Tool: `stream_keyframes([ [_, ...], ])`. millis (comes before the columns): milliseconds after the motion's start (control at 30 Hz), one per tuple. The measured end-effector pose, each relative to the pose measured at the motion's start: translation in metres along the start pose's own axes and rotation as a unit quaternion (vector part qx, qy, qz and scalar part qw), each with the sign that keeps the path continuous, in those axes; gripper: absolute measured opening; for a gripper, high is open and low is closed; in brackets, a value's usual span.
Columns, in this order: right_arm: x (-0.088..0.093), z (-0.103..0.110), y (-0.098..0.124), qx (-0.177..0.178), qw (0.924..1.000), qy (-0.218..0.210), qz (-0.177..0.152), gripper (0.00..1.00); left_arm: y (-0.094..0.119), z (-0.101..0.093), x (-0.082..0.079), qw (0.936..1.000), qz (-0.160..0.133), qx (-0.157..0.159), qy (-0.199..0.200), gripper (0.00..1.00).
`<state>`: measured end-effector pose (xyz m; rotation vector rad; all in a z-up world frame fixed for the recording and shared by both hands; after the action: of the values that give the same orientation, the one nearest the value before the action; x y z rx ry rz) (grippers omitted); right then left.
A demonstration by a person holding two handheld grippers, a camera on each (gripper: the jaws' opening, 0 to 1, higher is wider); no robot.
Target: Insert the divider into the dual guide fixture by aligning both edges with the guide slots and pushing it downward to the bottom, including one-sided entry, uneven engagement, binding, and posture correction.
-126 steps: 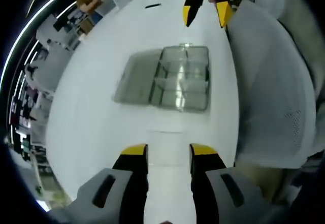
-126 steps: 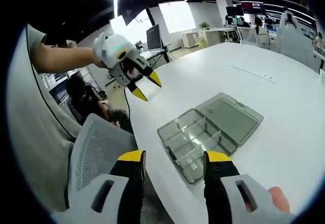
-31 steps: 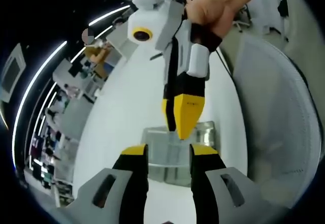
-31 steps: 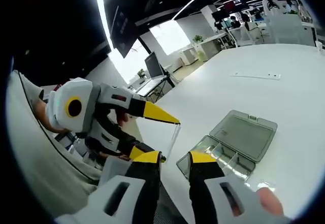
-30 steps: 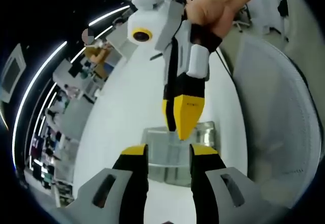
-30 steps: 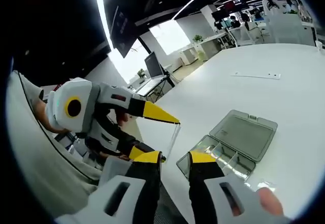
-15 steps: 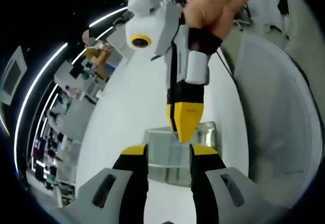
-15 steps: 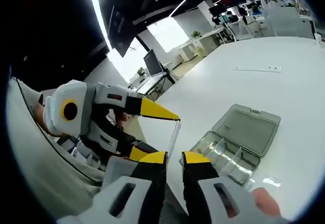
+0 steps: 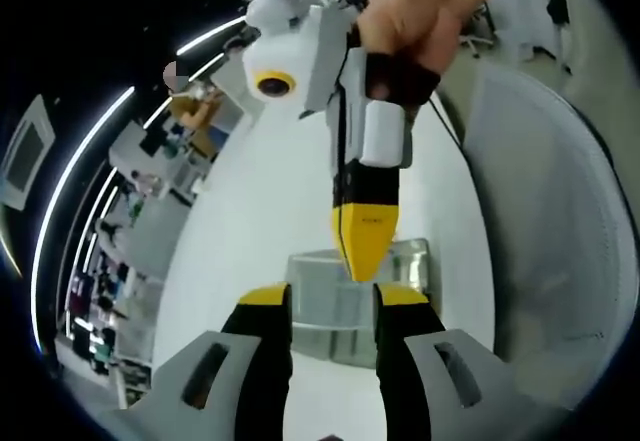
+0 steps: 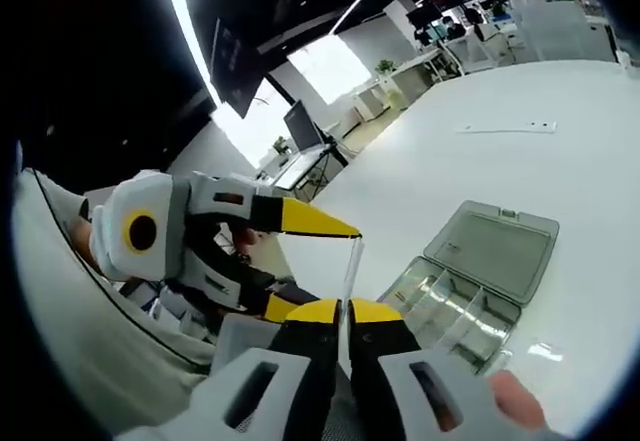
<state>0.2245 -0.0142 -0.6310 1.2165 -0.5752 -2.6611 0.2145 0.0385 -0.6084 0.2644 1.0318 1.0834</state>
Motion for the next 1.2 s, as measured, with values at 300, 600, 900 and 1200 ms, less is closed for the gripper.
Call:
stream_keyframes([
  [300,0.0005,-0.0008,-0.0007,0.001,1.0000,-0.007,0.001,0.00,-0.0014,-0.0001,0.0012,1.0000,-0.001,0.000,-0.001,0.29],
  [600,-0.0001,-0.0020,0.0002,0.001,1.0000,-0.006,-0.002,0.00,-0.0022,0.0008,0.0006,1.0000,-0.008,-0.003,0.002,0.30],
  [900,0.0020,-0.0037,0.0016,0.005,1.0000,-0.002,0.001,0.00,-0.0006,0.0024,0.0022,0.9998,-0.011,-0.005,0.015,0.27],
  [1200,0.0022,-0.0048,0.0034,0.007,1.0000,0.005,0.001,0.00,0.0003,0.0017,0.0033,0.9998,-0.011,-0.006,0.016,0.30],
])
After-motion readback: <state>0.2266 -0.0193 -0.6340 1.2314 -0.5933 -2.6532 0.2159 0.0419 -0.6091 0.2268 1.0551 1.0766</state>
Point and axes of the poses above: the point that each gripper's makers call its tool centre point, and the gripper's own axes: y roughly backward along the fingers, z roughly to its left, x roughly out of its underside, the point moved 4 cm from there along y, roughly backward along the fingers
